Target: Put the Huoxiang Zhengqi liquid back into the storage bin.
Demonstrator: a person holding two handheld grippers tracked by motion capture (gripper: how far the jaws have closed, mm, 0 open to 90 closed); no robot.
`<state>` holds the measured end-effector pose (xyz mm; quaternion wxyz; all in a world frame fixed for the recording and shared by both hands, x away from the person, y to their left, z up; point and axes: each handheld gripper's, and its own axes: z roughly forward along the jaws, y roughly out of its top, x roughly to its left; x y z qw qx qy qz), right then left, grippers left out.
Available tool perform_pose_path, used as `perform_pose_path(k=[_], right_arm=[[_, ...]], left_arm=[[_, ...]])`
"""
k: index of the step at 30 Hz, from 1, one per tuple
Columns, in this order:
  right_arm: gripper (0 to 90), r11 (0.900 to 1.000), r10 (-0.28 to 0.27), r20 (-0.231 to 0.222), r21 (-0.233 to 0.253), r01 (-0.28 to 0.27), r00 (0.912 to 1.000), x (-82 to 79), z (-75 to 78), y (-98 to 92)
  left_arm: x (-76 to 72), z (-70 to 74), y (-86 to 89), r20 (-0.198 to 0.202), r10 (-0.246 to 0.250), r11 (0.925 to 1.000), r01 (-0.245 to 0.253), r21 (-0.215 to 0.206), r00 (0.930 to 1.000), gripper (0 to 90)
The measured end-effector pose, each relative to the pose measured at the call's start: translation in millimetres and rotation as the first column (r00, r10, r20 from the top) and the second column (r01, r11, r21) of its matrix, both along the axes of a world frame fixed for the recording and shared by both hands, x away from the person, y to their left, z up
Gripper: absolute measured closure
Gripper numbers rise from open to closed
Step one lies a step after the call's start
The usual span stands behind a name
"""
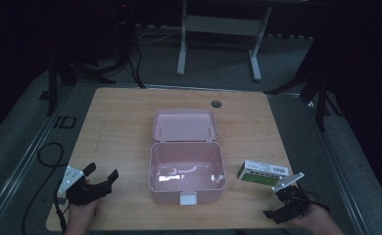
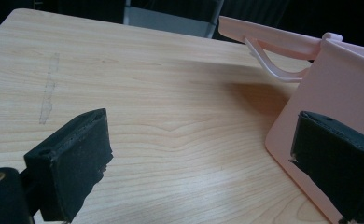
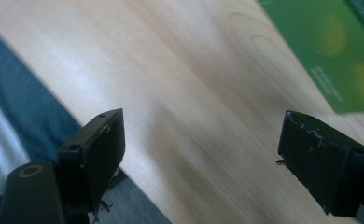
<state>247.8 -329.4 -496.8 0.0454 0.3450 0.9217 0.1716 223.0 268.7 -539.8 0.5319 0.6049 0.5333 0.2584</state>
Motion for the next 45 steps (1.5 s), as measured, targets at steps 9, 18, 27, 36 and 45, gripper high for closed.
perform_pose_path(k=[9, 18, 27, 36, 45], right_arm=[[14.6, 0.969, 0.199, -0.069, -0.137, -0.207, 0.9775, 13.3, 6.2, 10.9], [14.9, 0.881, 0.428, -0.083, -0.184, -0.436, 0.8998, 17.5, 18.5, 22.4], [18.2, 0.838, 0.505, -0.085, -0.190, -0.511, 0.8590, 25.6, 49.3, 37.2], [15.5, 0.841, 0.500, -0.028, -0.222, -0.493, 0.8655, 43.3, 89.8, 44.4], [18.7, 0.836, 0.489, -0.050, -0.260, -0.484, 0.8710, 76.8, 87.3, 42.3]], left_arm=[[0.8, -0.6, 0.3, -0.004, -0.002, 1.0000, 0.002, -0.005, 1.0000, 5.1], [1.3, -0.9, 0.9, -0.008, -0.003, 0.9999, 0.003, -0.012, 1.0000, 5.1], [1.6, -1.1, 1.8, -0.005, 0.003, 0.9999, -0.003, -0.016, 1.0000, 5.1], [1.6, -1.1, 2.3, -0.002, 0.002, 0.9998, -0.002, -0.019, 1.0000, 5.1], [1.7, -1.4, 2.1, -0.006, 0.000, 0.9999, -0.001, -0.012, 1.0000, 5.1]])
